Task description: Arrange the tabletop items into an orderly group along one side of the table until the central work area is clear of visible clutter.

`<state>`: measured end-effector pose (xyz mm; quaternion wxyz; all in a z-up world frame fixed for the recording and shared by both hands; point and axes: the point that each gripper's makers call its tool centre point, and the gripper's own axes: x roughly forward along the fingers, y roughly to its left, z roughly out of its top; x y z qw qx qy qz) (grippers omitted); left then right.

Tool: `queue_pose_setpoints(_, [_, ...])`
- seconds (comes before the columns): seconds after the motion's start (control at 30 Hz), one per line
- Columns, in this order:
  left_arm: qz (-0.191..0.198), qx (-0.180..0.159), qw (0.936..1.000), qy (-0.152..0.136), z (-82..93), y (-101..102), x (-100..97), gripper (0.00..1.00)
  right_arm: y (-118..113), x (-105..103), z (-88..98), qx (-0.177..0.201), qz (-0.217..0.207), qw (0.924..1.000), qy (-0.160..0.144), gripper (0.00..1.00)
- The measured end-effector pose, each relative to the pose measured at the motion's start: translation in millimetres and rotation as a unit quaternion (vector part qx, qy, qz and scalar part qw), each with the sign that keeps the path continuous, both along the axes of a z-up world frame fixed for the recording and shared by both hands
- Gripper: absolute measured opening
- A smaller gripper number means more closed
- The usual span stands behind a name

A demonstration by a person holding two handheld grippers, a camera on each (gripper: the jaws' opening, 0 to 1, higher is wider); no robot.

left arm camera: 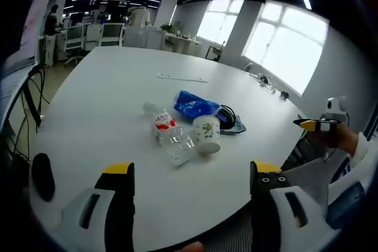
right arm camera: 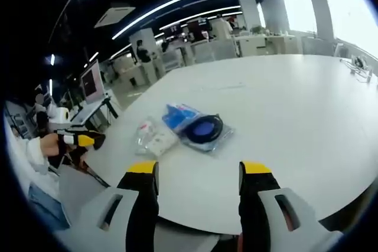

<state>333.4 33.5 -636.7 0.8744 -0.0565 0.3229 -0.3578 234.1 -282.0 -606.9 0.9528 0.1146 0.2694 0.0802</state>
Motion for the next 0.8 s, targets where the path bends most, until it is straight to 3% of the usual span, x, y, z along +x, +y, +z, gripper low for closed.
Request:
queue_pose_setpoints(0.3, [0.02, 0.004, 0.9998, 0.008, 7.5, -5, -10.2, 0.81, -2, -1, -4.5, 0.008, 0.03, 0.9995, 0.004, 0.51])
queue_pose_setpoints(0.37, [0.028, 0.011, 0.9995, 0.004, 10.4, -4, -10.0, 0.82, -9, 1, -10.6, 0.023, 0.028, 0.9993, 0.013, 0.51])
queue_pose_setpoints(0.5, [0.048, 0.021, 0.9986, 0.01, 9.9, -1, -6.5, 0.82, -10, 4, -4.9, 0.03, 0.038, 0.9988, 0.006, 0.52])
queue_pose_setpoints(0.8, [0.07, 0.044, 0.9966, 0.004, 17.0, -11, -1.0, 0.82, -29, 11, -9.9, 0.05, 0.059, 0.9968, 0.017, 0.53])
